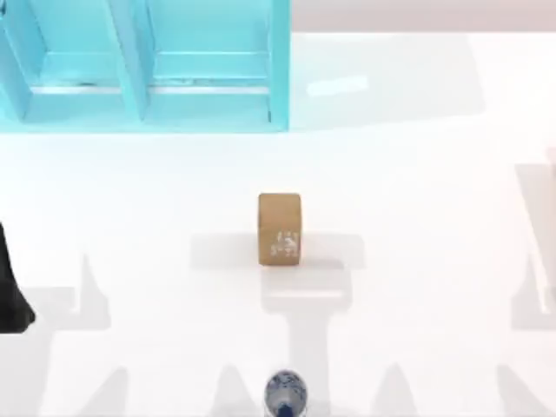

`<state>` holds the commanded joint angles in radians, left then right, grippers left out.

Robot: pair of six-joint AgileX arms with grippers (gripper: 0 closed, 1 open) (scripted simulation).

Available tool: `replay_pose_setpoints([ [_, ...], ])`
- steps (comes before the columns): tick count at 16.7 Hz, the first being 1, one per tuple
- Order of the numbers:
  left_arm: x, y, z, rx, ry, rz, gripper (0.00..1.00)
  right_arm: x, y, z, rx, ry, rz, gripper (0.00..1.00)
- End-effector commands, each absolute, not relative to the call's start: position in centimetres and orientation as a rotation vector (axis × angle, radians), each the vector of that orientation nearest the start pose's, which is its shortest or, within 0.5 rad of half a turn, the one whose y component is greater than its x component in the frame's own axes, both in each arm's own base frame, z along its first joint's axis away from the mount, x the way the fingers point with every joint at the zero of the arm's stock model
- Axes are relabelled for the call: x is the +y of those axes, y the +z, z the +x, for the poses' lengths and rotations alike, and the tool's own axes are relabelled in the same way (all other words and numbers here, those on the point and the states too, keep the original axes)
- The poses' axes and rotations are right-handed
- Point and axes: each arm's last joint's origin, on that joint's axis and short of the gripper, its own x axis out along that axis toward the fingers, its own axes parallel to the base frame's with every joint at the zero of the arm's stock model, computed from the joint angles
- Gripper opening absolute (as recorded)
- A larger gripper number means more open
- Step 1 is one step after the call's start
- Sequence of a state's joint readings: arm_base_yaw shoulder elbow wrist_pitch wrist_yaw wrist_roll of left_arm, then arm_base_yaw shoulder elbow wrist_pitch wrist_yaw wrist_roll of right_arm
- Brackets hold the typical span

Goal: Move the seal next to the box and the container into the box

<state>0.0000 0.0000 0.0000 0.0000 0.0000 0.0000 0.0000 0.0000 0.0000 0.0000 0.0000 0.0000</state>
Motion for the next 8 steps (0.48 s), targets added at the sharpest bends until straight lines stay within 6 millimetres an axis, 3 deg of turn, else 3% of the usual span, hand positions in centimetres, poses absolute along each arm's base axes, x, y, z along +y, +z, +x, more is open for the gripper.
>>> replay_pose_setpoints([
  [4,-0.1,16.0,10.6,0.000,0.000,0.000,1.00,-0.1,16.4,10.6,0.012,0.003,0.003,1.00],
  [8,-0.1,16.0,10.6,0.000,0.000,0.000,1.00,0.2,19.6,11.1,0.103,0.021,0.019,1.00],
])
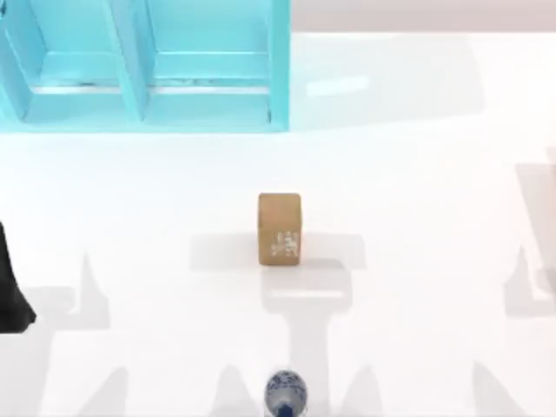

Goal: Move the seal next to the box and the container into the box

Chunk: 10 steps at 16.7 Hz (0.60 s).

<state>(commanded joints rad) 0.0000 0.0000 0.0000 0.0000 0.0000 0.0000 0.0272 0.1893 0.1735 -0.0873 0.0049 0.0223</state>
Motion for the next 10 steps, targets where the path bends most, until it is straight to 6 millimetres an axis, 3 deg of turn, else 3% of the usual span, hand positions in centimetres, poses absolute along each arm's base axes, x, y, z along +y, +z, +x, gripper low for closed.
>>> replay_pose_setpoints([
  [5,-0.1,16.0,10.6,0.000,0.000,0.000,1.00,1.2,26.1,14.3,0.304,0.063,0.052,1.00],
  [10,-0.1,16.0,10.6,0.000,0.000,0.000,1.00,3.9,32.2,21.5,0.557,0.112,0.081,1.00],
])
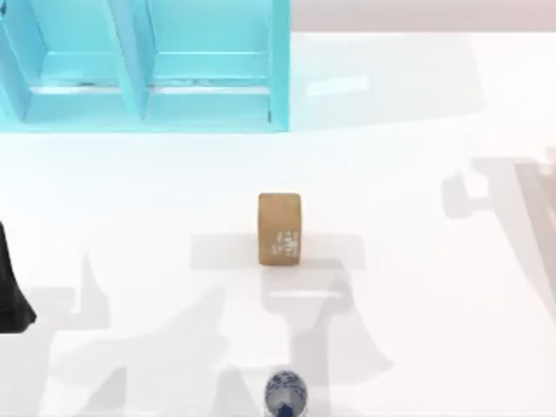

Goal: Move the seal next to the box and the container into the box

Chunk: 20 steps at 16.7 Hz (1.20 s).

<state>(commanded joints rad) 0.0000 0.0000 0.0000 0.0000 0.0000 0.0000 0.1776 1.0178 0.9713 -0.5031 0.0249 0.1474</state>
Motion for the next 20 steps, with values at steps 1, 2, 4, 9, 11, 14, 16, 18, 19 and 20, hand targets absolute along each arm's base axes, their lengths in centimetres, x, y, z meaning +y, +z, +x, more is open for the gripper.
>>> replay_pose_setpoints([
  [1,-0.1,16.0,10.6,0.000,0.000,0.000,1.00,4.8,32.9,23.4,0.610,0.121,0.085,1.00],
  [2,-0.1,16.0,10.6,0.000,0.000,0.000,1.00,5.8,33.5,25.2,0.665,0.129,0.089,1.00],
  [4,-0.1,16.0,10.6,0.000,0.000,0.000,1.00,8.0,34.1,29.0,0.776,0.142,0.094,1.00],
  [9,-0.1,16.0,10.6,0.000,0.000,0.000,1.00,15.1,32.5,36.7,1.044,0.154,0.095,1.00],
  [11,-0.1,16.0,10.6,0.000,0.000,0.000,1.00,18.1,31.0,38.7,1.141,0.148,0.090,1.00],
  [14,-0.1,16.0,10.6,0.000,0.000,0.000,1.00,22.5,28.4,40.2,1.268,0.129,0.077,1.00],
  [16,-0.1,16.0,10.6,0.000,0.000,0.000,1.00,25.0,26.7,40.5,1.338,0.112,0.066,1.00],
  [18,-0.1,16.0,10.6,0.000,0.000,0.000,1.00,27.1,25.2,40.4,1.397,0.093,0.053,1.00],
  [19,-0.1,16.0,10.6,0.000,0.000,0.000,1.00,28.1,24.5,40.2,1.423,0.083,0.047,1.00],
  [20,-0.1,16.0,10.6,0.000,0.000,0.000,1.00,29.0,23.8,39.9,1.447,0.073,0.041,1.00],
])
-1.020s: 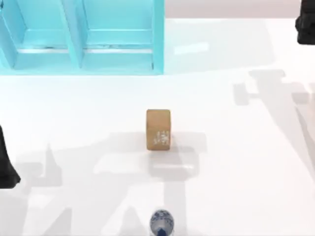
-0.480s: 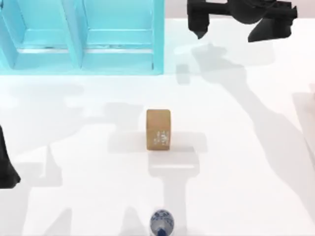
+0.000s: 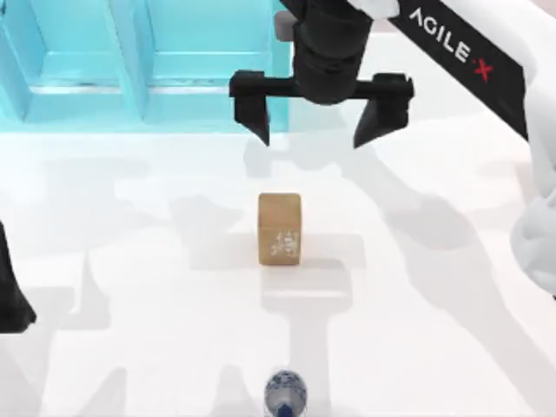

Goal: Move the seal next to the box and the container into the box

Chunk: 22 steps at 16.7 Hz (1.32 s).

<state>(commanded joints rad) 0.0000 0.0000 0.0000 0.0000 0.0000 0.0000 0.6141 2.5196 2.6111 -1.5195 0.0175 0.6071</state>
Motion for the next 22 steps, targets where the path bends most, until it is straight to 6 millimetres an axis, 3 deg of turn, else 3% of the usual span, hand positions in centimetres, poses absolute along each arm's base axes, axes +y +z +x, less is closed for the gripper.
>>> replay_pose_setpoints([
  [4,-0.1,16.0,10.6,0.000,0.000,0.000,1.00,31.6,22.0,38.5,1.523,0.032,0.022,1.00],
  [8,-0.1,16.0,10.6,0.000,0.000,0.000,1.00,33.0,21.3,37.3,1.565,0.002,0.013,1.00],
  [17,-0.1,16.0,10.6,0.000,0.000,0.000,1.00,33.1,21.0,37.3,1.571,-0.005,0.014,1.00],
  [22,-0.1,16.0,10.6,0.000,0.000,0.000,1.00,33.5,18.3,37.7,1.573,-0.004,0.011,1.00],
])
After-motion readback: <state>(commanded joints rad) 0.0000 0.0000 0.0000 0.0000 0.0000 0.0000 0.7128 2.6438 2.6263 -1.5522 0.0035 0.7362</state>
